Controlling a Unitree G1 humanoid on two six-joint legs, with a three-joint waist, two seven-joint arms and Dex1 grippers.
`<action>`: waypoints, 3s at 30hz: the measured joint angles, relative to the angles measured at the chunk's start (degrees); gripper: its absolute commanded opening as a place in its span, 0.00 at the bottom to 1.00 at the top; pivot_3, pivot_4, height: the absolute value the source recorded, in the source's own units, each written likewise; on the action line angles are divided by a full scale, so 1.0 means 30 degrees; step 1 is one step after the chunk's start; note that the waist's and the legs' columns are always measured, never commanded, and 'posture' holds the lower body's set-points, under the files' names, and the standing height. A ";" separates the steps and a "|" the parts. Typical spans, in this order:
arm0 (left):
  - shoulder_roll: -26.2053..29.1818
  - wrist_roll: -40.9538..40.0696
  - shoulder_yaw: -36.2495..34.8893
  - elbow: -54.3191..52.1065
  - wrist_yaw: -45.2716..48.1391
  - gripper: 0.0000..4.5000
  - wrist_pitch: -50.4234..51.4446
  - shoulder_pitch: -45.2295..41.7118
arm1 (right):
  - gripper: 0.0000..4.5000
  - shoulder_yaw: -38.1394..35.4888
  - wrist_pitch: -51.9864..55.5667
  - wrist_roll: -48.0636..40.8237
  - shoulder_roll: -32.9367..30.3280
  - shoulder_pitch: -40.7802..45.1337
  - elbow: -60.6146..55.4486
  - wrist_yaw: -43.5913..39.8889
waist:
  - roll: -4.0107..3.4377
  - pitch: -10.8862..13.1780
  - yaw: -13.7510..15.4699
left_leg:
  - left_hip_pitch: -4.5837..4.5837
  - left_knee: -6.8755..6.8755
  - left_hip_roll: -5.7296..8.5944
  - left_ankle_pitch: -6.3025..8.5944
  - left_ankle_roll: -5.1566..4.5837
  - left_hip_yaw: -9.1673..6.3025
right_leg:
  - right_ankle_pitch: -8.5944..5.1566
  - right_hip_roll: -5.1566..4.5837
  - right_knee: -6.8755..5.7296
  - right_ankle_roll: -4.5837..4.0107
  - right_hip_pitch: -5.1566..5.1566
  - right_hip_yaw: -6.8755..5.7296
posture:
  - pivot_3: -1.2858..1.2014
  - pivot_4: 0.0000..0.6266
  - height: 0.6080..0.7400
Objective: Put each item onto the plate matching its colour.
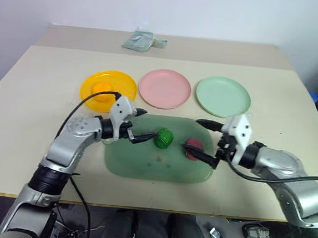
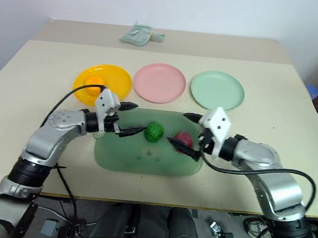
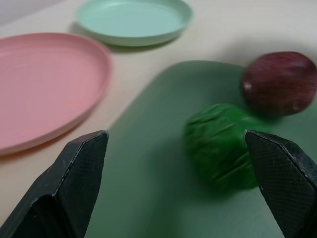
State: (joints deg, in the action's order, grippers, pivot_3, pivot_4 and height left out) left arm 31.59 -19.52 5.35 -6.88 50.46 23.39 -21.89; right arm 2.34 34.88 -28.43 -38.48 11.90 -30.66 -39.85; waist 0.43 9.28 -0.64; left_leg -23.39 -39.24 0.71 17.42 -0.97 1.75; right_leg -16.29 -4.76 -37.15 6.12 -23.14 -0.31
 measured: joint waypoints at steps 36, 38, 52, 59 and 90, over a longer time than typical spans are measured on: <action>0.2344 -0.1474 -0.2821 -0.4709 0.0993 1.00 -0.0488 0.6406 | 0.45 0.3449 0.7613 0.3315 0.4436 0.8481 0.2945 0.3842 | -0.0009 0.0003 -0.0069 | -0.0013 0.0040 0.0042 0.0011 -0.0006 -0.0002 | -0.0006 -0.0079 -0.0004 -0.0017 -0.0049 -0.0009 | 0.52 0.24 1.00; 0.2194 -0.1645 -0.2843 -0.4710 0.0936 1.00 -0.0487 0.6387 | 0.45 0.2350 0.6864 0.3965 0.4099 0.9641 0.4243 0.4489 | -0.0006 0.0001 -0.0009 | -0.0012 0.0040 0.0049 -0.0001 0.0016 -0.0004 | -0.0006 -0.0081 0.0000 -0.0017 -0.0045 -0.0018 | 0.52 0.24 1.00; 0.1143 -0.2071 -0.2301 -0.5591 -0.0051 1.00 -0.0315 0.5899 | 0.98 -0.0206 -0.1006 0.7560 0.3701 1.1522 1.9259 0.7375 | -0.0023 0.0011 -0.0214 | -0.0018 0.0062 0.0066 -0.0040 0.0073 0.0034 | -0.0003 -0.0069 -0.0008 -0.0012 -0.0062 -0.0008 | 0.52 0.24 1.00; 0.1280 -0.2085 -0.2276 -0.6056 -0.0357 1.00 0.0050 0.6657 | 0.99 -0.0631 -0.2138 0.5088 0.1412 0.7778 1.1341 0.1751 | -0.0027 0.0013 0.0156 | -0.0017 0.0043 0.0060 0.0030 -0.0047 -0.0009 | -0.0003 -0.0074 0.0019 -0.0011 -0.0004 -0.0021 | 0.52 0.24 1.00; 0.0850 -0.2009 -0.4257 -0.5102 -0.2120 1.00 -0.0345 0.6698 | 0.57 0.1189 -0.2177 0.5315 0.4844 0.7523 0.9688 0.1570 | -0.0040 0.0014 -0.0256 | 0.0016 0.0068 0.0037 -0.0057 0.0111 -0.0002 | -0.0006 -0.0070 -0.0010 -0.0017 -0.0040 -0.0012 | 0.52 0.24 1.00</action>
State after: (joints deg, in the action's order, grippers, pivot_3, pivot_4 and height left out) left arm 34.14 -25.55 -7.42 -22.19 44.10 22.36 -1.80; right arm 5.90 28.35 -12.49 -23.94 34.46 -1.59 -35.14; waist 0.31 9.32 -1.41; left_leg -23.34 -39.04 0.82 17.24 -0.64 1.74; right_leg -16.31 -4.97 -37.18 6.07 -23.26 -0.34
